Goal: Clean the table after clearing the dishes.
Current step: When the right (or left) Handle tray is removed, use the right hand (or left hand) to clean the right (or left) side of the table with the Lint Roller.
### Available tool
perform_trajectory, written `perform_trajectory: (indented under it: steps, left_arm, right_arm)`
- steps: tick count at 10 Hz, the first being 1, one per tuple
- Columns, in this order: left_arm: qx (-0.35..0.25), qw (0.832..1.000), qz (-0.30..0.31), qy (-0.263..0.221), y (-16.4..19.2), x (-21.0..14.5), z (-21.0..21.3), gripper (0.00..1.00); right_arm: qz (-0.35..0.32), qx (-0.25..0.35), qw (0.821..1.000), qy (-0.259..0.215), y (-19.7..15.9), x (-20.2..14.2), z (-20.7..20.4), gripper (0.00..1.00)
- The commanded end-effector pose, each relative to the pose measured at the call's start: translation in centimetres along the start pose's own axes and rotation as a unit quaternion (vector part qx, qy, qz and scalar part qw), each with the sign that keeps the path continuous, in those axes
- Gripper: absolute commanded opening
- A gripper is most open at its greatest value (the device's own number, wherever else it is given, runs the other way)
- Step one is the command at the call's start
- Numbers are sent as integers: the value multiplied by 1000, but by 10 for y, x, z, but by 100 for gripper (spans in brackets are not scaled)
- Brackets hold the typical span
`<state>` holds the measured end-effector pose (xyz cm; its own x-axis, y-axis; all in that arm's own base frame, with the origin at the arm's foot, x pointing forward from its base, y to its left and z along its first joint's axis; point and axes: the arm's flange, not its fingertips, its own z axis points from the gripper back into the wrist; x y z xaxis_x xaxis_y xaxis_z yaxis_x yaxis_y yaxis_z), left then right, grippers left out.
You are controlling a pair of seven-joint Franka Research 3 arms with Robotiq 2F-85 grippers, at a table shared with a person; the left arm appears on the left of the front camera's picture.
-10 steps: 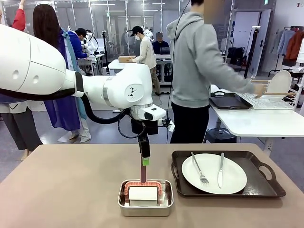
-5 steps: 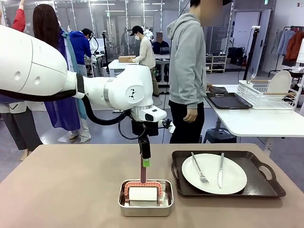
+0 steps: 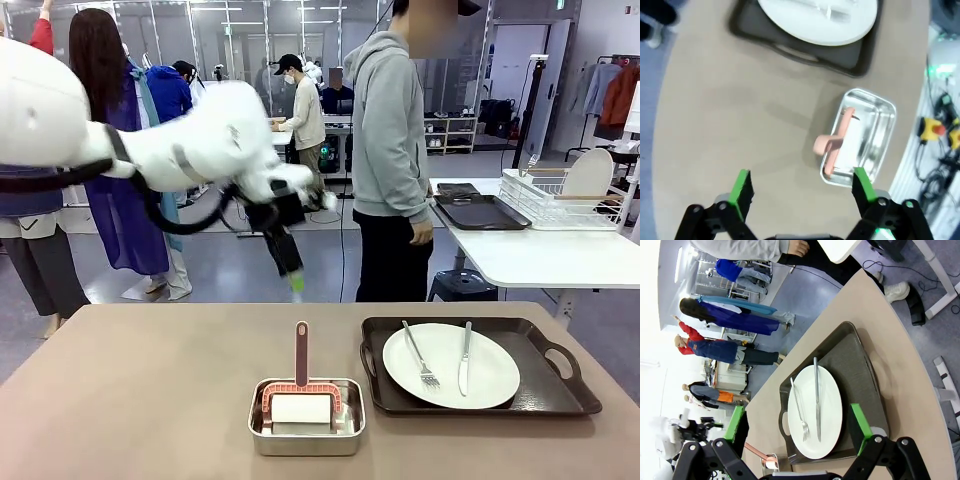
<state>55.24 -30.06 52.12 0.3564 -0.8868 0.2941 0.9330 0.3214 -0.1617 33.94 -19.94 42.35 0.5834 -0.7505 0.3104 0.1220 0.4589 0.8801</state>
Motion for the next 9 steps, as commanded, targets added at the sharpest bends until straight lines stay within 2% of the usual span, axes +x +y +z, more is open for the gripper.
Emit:
perform_trajectory:
  steps: [1,2,4,6,7,9]
  left_arm:
    - [-16,995,70,-66,15,-52,41,100]
    - [-39,987,111,-112,24,-86,59,100]
    - [-100,944,206,-238,37,-192,87,100]
    - [-132,903,254,-320,44,-307,100,100]
    - [-132,882,279,-357,50,-367,107,100]
    - [-151,849,319,-392,62,-452,114,100]
  right_arm:
    - [7,2,1000,2,0,-2,1,100]
    - [7,2,1000,2,0,-2,1,100]
    - [7,2,1000,2,0,-2,1,100]
    - [7,2,1000,2,0,-2,1,100]
    - [7,2,1000,2,0,-2,1,100]
    - [7,2,1000,2,0,-2,1,100]
